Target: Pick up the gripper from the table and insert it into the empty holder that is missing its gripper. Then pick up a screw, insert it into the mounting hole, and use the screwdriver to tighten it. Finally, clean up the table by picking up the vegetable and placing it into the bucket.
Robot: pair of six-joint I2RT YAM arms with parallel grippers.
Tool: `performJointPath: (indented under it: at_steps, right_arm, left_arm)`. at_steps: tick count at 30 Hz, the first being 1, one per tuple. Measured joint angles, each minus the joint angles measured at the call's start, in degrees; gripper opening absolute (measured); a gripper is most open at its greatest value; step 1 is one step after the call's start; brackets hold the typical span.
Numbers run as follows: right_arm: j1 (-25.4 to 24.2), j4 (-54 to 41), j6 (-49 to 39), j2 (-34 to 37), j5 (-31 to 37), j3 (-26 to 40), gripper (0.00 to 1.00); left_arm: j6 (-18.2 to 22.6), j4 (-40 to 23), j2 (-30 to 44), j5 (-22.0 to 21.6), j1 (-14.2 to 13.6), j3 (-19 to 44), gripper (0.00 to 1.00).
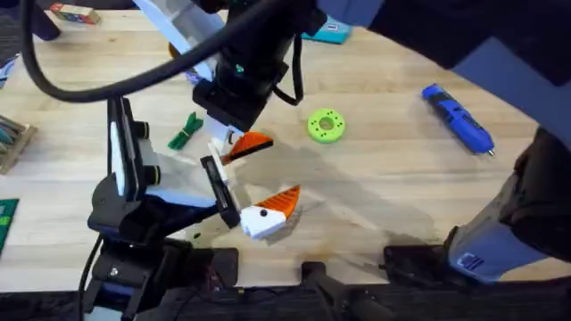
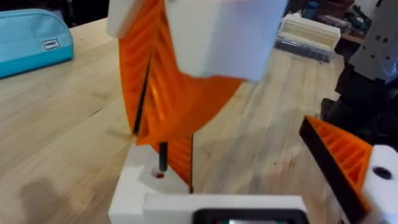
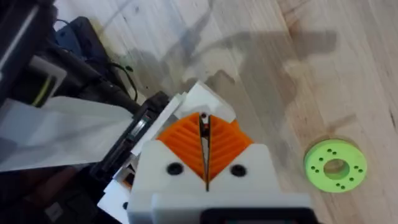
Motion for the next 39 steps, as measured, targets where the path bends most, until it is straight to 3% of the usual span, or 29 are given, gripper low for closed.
performJointPath:
  at_steps: [39]
  right_arm:
    - [0.0, -0.1, -0.2, 2.12, 0.09, 0.26, 0.007]
  left_arm:
    - [-0.24, -0.06, 0.04, 0.02, 0.0, 0.0, 0.983]
